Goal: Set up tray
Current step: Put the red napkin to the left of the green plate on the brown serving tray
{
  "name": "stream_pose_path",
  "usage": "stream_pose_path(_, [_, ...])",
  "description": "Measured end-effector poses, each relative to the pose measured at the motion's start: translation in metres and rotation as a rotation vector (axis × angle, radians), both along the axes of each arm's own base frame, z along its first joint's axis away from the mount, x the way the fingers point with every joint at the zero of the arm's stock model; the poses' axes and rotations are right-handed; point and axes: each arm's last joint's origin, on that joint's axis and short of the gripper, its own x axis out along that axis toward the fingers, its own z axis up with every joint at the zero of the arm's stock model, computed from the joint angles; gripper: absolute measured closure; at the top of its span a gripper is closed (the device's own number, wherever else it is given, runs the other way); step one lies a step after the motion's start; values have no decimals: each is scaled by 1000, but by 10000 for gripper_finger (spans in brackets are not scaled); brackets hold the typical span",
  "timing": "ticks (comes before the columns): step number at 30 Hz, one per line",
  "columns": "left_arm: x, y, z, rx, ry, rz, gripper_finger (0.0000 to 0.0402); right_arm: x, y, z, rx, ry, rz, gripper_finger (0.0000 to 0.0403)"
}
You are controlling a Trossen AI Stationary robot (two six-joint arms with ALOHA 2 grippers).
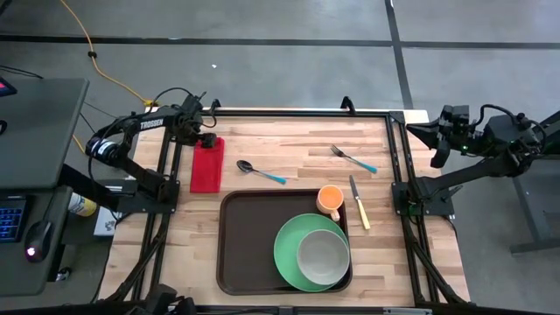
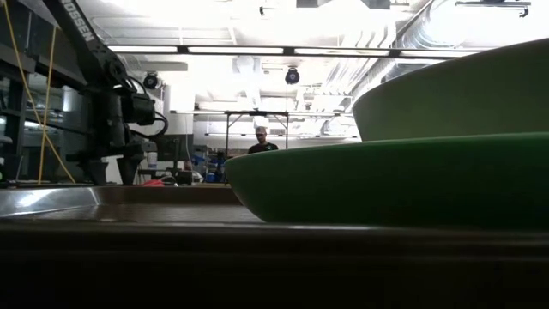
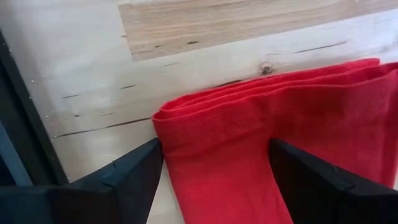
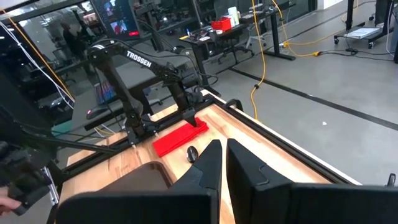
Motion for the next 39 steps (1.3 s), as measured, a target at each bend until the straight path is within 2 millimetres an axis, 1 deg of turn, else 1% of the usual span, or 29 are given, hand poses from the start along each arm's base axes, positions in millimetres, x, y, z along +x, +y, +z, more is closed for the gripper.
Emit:
stream_pose_path(7, [1,0,-1,-4,-20,-1,76,0,0,1,1,-6,-1,403])
stream_pose_path(10, [1,1,-1,-6,-43,8,83,0,0,1,1,-5,-2,403])
stream_pose_path(30, [7,4,0,2,-166,-28,192,0,0,1,-7,-2,0,402])
stream_pose_path(39, [6,4,-1,11,-131,-28,265,0,0,0,-7,-2,0,403])
